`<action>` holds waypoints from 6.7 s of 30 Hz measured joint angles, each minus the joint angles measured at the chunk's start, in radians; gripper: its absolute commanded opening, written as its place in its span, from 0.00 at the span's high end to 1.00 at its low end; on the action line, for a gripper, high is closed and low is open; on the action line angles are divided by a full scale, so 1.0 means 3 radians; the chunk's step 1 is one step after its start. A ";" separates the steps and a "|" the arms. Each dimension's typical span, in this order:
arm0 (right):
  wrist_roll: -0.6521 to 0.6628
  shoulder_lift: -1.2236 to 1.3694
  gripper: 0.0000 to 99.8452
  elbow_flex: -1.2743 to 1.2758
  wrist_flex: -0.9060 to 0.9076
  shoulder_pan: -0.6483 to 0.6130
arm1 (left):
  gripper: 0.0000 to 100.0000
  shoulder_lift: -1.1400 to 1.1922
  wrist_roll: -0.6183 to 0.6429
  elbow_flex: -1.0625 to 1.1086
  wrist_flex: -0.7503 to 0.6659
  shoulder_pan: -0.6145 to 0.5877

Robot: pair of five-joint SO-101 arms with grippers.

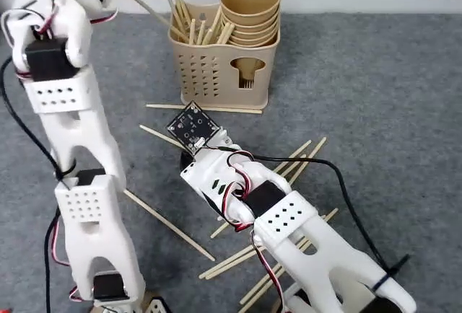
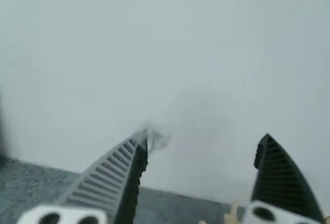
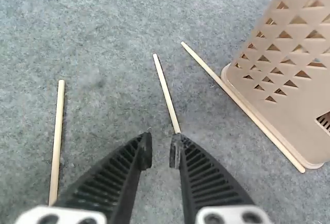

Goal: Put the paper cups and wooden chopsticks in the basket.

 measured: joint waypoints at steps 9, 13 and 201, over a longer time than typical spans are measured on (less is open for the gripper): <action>0.0000 0.0000 0.92 0.0000 0.0000 0.0000 | 0.73 -0.0020 -0.0031 0.0000 0.0471 -0.0547; 0.0000 0.0000 0.92 0.0000 0.0000 0.0000 | 0.78 -0.0020 0.0297 0.0000 0.1437 -0.0670; 0.0000 -0.0005 0.92 0.0261 0.0061 0.1008 | 0.81 -0.0859 0.0338 0.0332 0.0327 0.0026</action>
